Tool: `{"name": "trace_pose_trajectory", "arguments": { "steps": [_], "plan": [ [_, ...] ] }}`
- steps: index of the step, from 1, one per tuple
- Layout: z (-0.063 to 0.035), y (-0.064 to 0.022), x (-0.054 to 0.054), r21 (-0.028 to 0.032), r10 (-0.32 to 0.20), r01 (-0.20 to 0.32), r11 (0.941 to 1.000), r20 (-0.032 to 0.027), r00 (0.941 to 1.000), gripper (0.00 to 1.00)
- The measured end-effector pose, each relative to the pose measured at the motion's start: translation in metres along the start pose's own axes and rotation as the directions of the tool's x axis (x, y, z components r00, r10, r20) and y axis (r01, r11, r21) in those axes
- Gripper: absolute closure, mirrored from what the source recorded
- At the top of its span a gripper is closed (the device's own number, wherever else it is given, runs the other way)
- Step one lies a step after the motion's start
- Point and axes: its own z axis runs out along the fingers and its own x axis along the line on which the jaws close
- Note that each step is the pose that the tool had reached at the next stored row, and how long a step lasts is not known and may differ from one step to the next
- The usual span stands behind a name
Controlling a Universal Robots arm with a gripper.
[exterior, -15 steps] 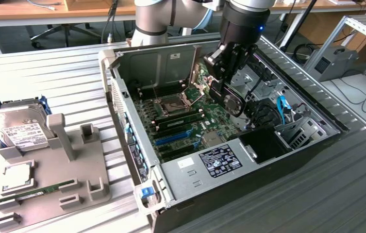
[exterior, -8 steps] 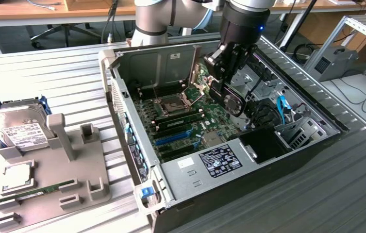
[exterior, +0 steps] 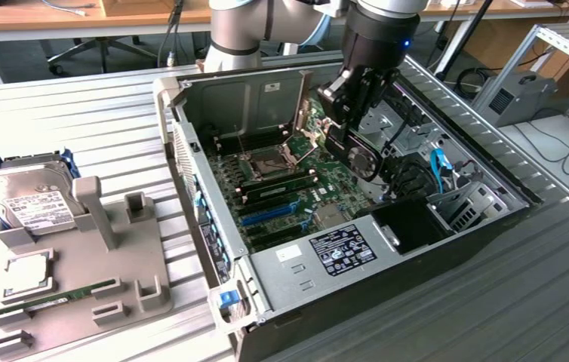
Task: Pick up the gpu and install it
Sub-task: 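Insert the gpu into the slot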
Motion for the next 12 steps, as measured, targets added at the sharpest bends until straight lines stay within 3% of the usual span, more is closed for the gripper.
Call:
{"name": "trace_pose_trajectory", "arguments": {
  "steps": [12],
  "plan": [
    [0.0,0.0,0.0,-0.0003,-0.015,0.015,0.9999,0.0006,0.9999,0.74]
  ]
}}
